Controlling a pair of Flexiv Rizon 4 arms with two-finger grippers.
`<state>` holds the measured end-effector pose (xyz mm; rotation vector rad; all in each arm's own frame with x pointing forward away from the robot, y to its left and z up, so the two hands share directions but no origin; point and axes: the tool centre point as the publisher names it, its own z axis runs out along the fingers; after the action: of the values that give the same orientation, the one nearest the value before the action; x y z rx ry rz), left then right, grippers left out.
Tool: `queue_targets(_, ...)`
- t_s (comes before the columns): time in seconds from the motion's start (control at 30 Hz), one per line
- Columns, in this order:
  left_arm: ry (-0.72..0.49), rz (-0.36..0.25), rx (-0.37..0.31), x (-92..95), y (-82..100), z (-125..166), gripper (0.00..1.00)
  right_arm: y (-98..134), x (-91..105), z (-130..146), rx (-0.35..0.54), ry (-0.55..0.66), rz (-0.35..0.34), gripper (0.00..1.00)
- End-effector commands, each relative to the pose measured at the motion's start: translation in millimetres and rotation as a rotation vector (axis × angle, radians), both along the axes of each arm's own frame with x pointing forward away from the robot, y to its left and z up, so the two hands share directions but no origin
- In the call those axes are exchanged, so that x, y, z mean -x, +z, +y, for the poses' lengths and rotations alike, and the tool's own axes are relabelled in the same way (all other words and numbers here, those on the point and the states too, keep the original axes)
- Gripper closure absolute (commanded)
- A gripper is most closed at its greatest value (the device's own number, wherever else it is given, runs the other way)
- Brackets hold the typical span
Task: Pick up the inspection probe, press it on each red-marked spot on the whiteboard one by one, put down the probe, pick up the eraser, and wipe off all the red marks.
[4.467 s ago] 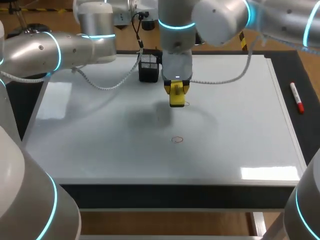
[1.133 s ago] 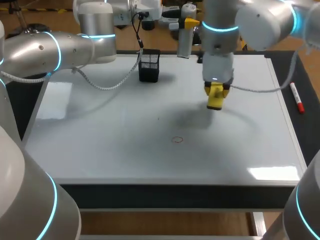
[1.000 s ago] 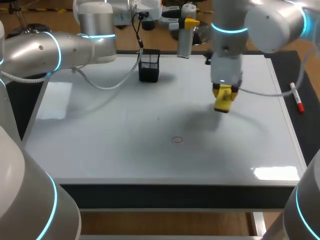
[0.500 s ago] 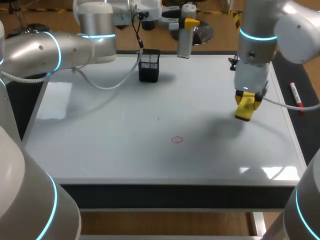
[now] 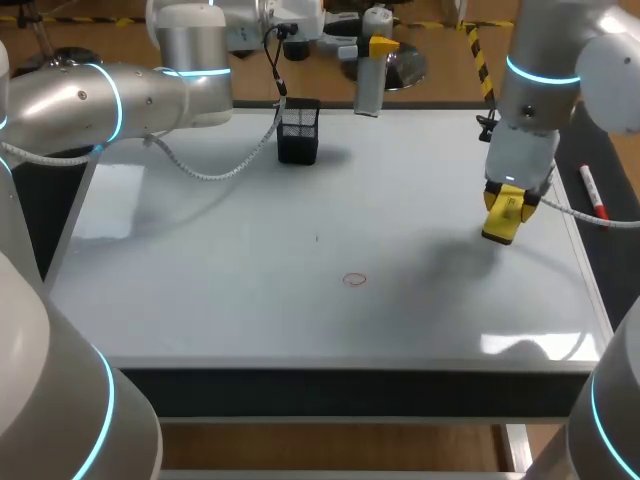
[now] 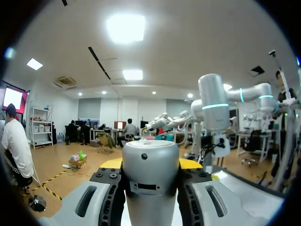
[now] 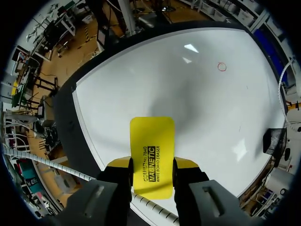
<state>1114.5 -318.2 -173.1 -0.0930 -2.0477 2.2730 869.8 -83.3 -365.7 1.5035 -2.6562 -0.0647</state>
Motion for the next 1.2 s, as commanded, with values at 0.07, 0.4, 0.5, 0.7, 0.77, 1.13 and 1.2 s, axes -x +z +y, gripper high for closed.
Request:
queue_targets(0.07, -0.002, 0.001, -0.001, -0.7, 1.2, -0.1, 1.0, 0.9, 0.5, -0.6, 0.003, 0.002, -0.002, 1.0)
queue_targets(0.4, -0.002, 0.001, -0.001, -0.7, 1.2, -0.1, 1.0, 0.9, 0.5, -0.6, 0.003, 0.002, -0.002, 1.0)
queue_targets(0.5, -0.006, -0.016, -0.001, 10.9, 4.6, 1.8, 1.0, 0.9, 0.5, -0.6, 0.003, 0.002, -0.002, 1.0)
queue_targets(0.7, -0.031, -0.036, 0.018, 35.8, 15.5, 4.3, 1.0, 0.9, 0.5, -0.6, 0.003, 0.002, -0.002, 1.0)
queue_targets(0.77, -0.044, -0.045, 0.019, 46.0, 18.3, 4.6, 1.0, 0.9, 0.5, -0.6, 0.003, 0.002, -0.002, 1.0)
queue_targets(1.13, -0.11, -0.054, 0.02, 103.5, 15.2, 16.5, 1.0, 0.9, 0.5, -0.6, 0.003, 0.002, -0.002, 1.0)
queue_targets(1.2, -0.105, -0.05, 0.02, 115.6, 11.7, 21.8, 1.0, 0.9, 0.5, -0.6, 0.003, 0.002, -0.002, 1.0)
